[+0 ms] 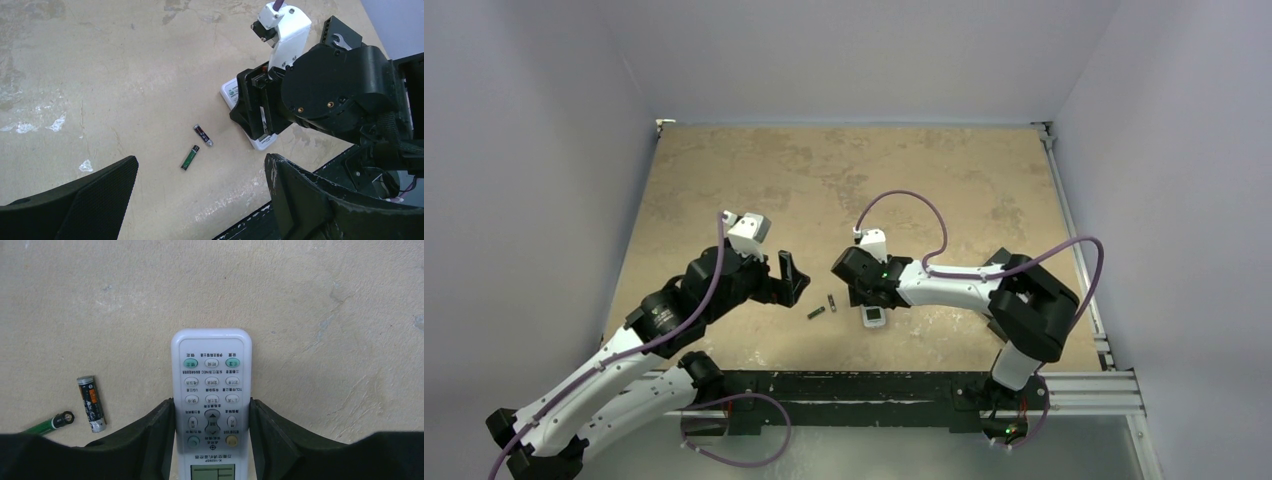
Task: Load the batteries into the remote control
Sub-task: Turn over the remote control at the center of the board.
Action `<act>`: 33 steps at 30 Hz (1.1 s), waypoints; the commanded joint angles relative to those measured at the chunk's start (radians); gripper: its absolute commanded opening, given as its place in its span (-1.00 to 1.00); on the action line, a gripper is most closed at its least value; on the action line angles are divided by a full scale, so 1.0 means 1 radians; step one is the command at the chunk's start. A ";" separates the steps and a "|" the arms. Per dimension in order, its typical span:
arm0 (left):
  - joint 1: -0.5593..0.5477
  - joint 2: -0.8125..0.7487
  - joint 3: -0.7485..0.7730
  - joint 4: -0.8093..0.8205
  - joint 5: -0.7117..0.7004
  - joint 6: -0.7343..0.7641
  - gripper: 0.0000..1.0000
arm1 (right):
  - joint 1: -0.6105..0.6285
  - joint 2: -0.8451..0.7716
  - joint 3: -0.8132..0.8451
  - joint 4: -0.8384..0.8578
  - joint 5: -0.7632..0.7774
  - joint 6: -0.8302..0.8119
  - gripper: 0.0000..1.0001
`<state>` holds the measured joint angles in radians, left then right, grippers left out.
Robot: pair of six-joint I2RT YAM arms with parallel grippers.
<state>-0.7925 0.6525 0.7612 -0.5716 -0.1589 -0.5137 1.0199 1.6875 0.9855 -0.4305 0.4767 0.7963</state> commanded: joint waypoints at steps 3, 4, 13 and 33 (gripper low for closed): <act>-0.002 0.006 0.026 0.006 0.007 -0.014 0.98 | -0.004 -0.099 -0.013 0.018 -0.001 0.017 -0.64; -0.001 0.008 0.026 0.005 0.005 -0.015 0.98 | -0.004 -0.111 -0.020 0.019 -0.002 0.020 -0.70; -0.001 0.020 0.025 0.007 0.019 -0.017 0.98 | 0.005 -0.243 -0.089 0.059 -0.018 -0.051 -1.00; -0.004 0.055 0.028 0.035 0.248 -0.102 0.98 | 0.165 -0.558 -0.225 0.208 -0.225 -0.363 -1.00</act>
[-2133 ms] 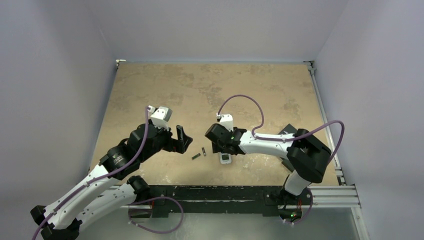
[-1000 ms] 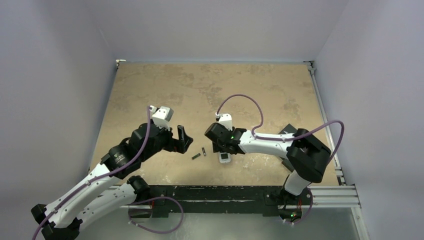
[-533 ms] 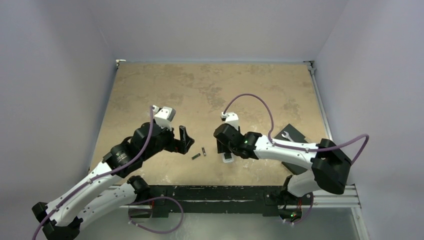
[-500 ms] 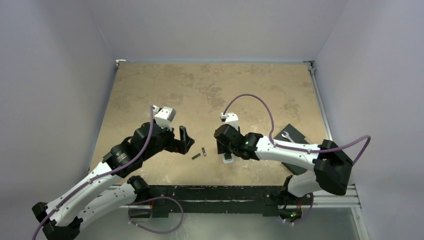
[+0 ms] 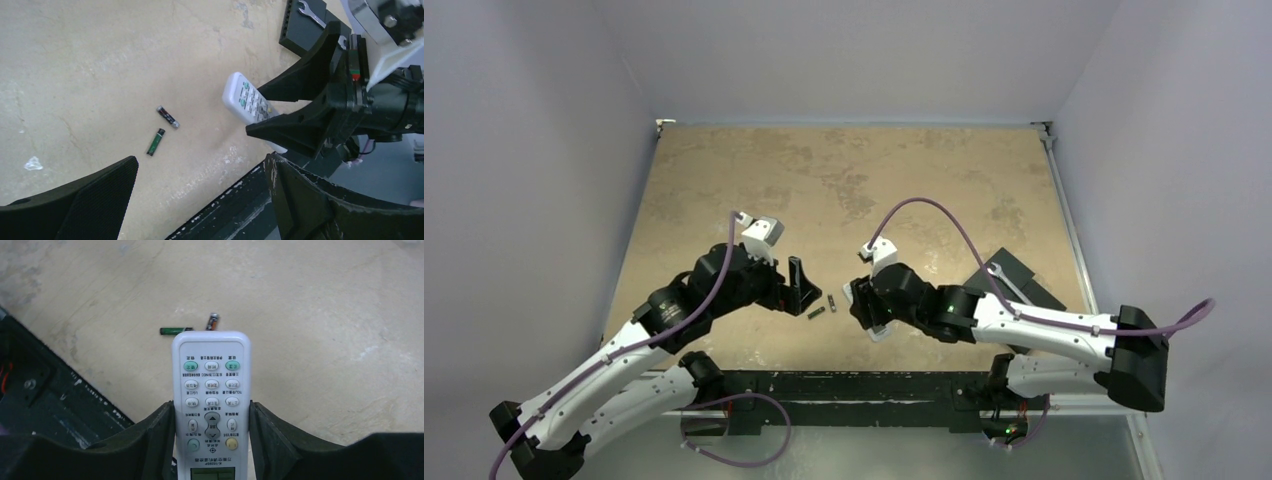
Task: Load the batteries into the remote control
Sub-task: Turn over the remote control at the center of the board.
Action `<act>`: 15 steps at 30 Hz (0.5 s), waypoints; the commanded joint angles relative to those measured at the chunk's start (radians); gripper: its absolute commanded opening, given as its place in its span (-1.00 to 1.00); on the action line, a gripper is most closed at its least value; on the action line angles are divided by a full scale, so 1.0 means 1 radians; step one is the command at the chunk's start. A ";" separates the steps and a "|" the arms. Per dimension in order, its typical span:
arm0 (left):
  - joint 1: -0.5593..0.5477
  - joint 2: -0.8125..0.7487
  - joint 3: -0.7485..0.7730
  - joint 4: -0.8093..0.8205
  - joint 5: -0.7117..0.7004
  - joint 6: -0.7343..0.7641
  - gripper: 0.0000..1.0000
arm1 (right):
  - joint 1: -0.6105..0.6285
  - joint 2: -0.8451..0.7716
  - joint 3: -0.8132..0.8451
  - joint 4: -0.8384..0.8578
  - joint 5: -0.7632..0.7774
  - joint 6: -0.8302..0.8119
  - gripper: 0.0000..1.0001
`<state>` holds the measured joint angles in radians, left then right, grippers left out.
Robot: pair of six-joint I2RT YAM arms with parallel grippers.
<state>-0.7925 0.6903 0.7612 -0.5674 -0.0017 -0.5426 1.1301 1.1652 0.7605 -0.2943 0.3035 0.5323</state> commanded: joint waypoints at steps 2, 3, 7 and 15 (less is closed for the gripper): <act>-0.003 0.023 0.031 0.032 0.136 -0.106 0.98 | 0.092 -0.045 0.005 0.071 -0.046 -0.135 -1.00; -0.003 0.025 0.030 0.031 0.158 -0.122 0.98 | 0.112 -0.049 0.010 0.071 -0.045 -0.158 -1.00; -0.001 0.011 0.028 0.009 0.224 -0.165 0.98 | 0.207 -0.070 0.016 0.079 -0.029 -0.260 -1.00; -0.003 -0.043 -0.005 -0.035 0.355 -0.198 0.97 | 0.332 -0.100 0.008 0.123 -0.044 -0.421 -1.00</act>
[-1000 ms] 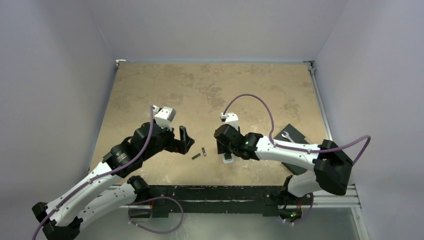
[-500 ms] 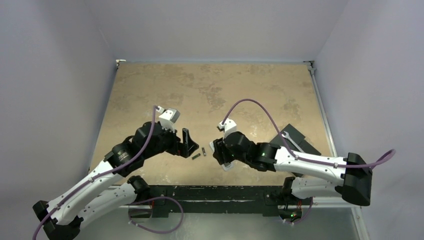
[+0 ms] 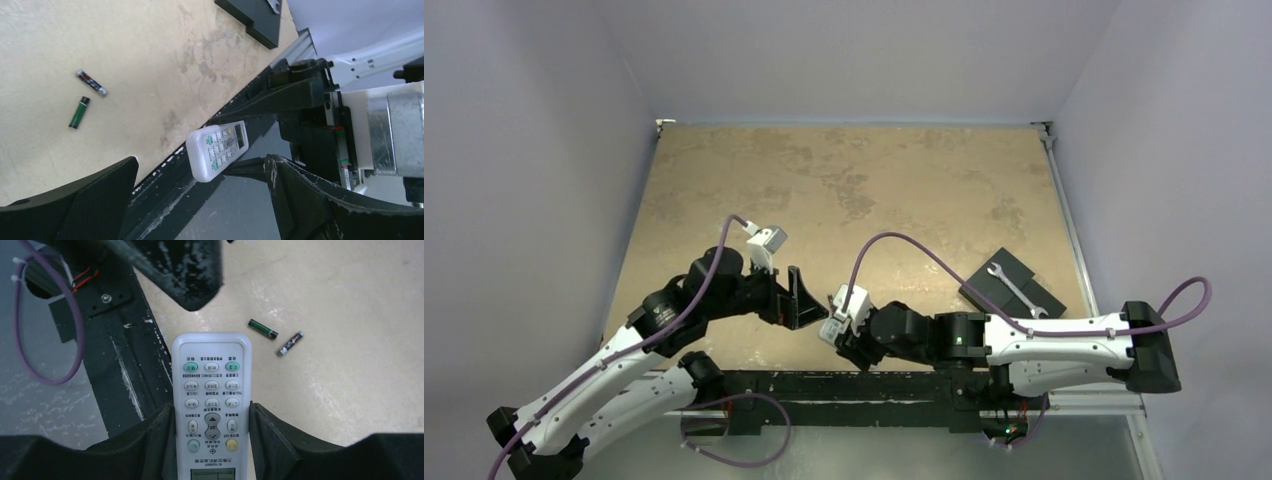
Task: Load the batteries into the remote control
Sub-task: Turn over the remote control at the center of the board.
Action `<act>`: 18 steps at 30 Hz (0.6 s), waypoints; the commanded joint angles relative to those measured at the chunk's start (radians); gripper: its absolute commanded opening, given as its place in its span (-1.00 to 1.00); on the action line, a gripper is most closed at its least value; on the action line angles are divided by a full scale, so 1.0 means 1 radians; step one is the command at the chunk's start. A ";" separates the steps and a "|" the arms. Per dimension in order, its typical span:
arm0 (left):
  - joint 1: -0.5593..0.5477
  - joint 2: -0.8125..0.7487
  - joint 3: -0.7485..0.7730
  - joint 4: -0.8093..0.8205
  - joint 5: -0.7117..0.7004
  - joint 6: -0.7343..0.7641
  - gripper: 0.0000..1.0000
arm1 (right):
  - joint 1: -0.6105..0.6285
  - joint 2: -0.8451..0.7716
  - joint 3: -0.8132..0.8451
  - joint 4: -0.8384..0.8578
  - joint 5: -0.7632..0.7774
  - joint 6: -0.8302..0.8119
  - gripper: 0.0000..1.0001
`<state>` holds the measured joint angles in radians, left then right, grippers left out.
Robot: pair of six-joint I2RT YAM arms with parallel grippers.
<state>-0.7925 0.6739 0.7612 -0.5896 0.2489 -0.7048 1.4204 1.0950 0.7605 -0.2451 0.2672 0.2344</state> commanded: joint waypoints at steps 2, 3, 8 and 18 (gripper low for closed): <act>-0.003 -0.035 -0.017 -0.024 0.130 -0.037 0.96 | 0.057 -0.032 0.008 0.080 -0.025 -0.166 -1.00; -0.001 -0.042 -0.023 -0.027 0.143 -0.035 0.96 | 0.061 -0.031 0.011 0.078 -0.039 -0.183 -1.00; -0.003 -0.051 -0.053 -0.027 0.211 -0.034 0.94 | 0.080 -0.023 0.028 0.061 -0.092 -0.281 -1.00; -0.002 -0.114 -0.062 -0.068 0.178 -0.055 0.91 | 0.089 -0.018 0.076 0.037 -0.049 -0.265 -1.00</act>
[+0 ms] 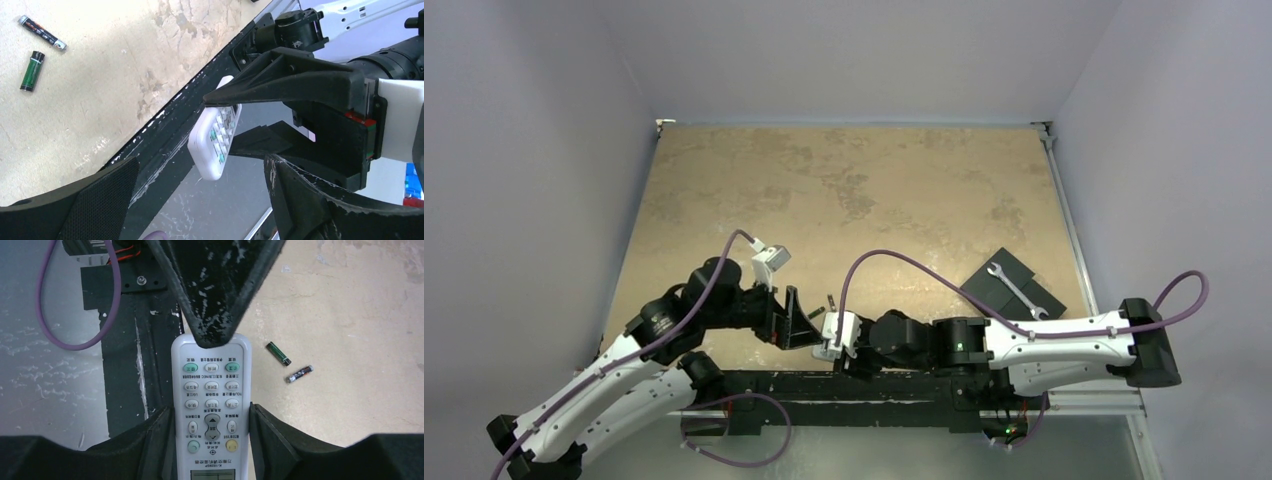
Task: Load the batteries into the remote control
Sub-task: Turn over the remote control at the center of the board.
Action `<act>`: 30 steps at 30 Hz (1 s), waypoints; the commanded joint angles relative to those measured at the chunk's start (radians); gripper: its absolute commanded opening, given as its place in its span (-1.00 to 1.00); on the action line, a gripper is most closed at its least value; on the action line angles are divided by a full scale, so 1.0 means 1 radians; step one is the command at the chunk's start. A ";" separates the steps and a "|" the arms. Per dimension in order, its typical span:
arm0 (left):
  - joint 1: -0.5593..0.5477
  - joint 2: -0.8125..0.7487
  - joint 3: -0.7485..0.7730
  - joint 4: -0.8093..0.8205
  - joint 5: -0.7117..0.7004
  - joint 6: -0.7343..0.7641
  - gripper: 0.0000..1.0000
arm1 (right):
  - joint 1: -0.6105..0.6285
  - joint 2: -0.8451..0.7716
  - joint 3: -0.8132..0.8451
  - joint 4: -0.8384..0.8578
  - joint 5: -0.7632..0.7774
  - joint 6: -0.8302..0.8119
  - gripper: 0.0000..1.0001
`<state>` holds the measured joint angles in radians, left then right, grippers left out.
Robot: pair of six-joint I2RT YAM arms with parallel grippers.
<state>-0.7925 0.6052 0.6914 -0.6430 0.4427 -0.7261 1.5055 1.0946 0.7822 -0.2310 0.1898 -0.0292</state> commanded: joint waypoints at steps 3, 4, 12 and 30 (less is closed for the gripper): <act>-0.002 -0.111 0.036 -0.082 -0.152 -0.053 0.91 | 0.004 -0.031 0.057 0.007 0.109 0.091 -1.00; -0.002 -0.134 0.041 -0.090 -0.179 -0.060 0.91 | 0.005 -0.033 0.065 0.001 0.128 0.124 -1.00; -0.003 -0.230 0.051 -0.088 -0.229 -0.093 0.92 | 0.002 0.007 0.188 -0.128 0.406 0.430 -1.00; -0.003 -0.278 0.031 0.031 -0.191 -0.114 0.92 | -0.048 0.132 0.355 -0.199 0.442 0.907 -1.00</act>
<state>-0.7925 0.3363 0.7166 -0.6971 0.2245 -0.8246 1.4597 1.2053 1.0836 -0.4557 0.6254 0.7345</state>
